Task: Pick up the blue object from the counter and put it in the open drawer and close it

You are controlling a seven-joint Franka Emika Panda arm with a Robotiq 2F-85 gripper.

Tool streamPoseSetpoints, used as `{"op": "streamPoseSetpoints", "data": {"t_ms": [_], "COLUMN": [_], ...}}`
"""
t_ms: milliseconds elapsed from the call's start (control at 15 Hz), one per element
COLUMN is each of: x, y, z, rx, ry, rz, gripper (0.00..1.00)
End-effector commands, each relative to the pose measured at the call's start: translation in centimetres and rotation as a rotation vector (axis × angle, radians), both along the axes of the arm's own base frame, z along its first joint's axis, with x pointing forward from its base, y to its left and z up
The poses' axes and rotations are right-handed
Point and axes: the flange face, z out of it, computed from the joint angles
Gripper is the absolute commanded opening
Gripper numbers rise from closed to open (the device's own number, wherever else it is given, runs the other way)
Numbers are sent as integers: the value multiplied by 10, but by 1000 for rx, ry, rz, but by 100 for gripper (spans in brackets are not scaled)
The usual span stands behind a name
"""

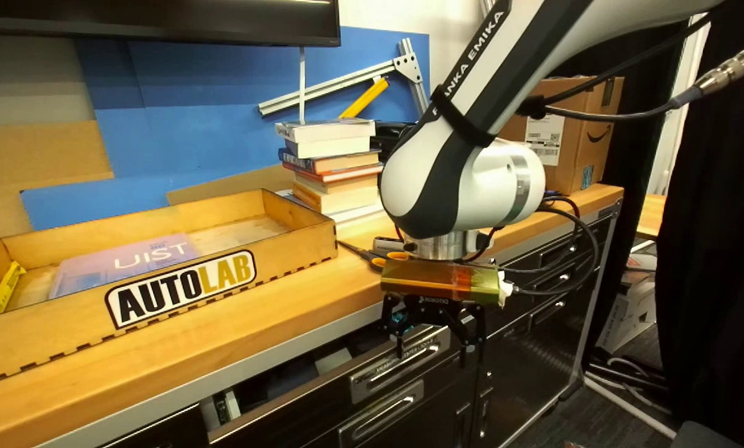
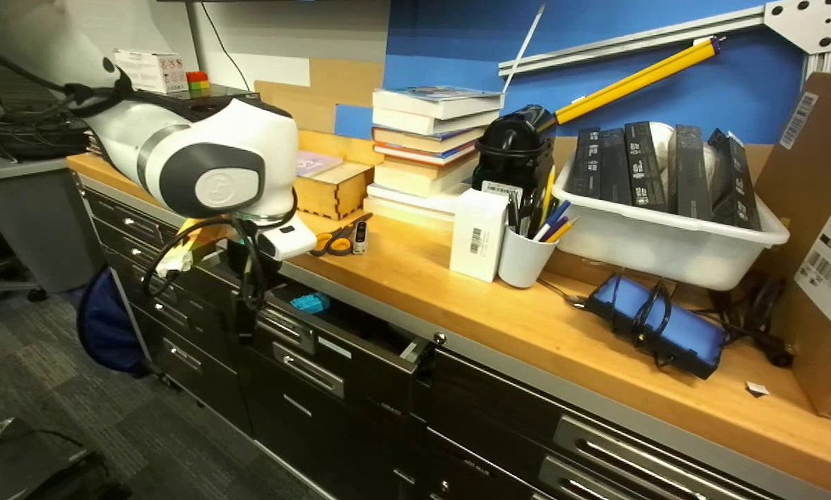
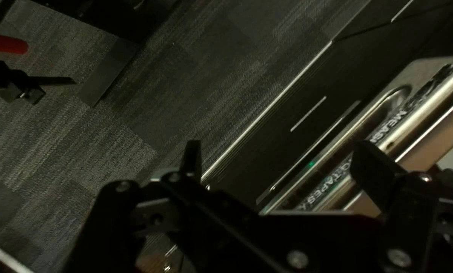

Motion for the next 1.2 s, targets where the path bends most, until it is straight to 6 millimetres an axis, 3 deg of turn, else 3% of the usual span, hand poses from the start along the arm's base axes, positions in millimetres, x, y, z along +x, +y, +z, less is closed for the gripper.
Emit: {"op": "streamPoseSetpoints", "data": {"t_ms": [0, 267, 667, 1133], "x": [12, -7, -12, 6], "y": [-7, -3, 15, -7], "z": [-7, 9, -18, -53], "rx": [-102, -197, -207, -234], "ry": [-28, -95, 122, 194], "rz": [-139, -282, -98, -179], "gripper": [100, 100, 100, 100]}}
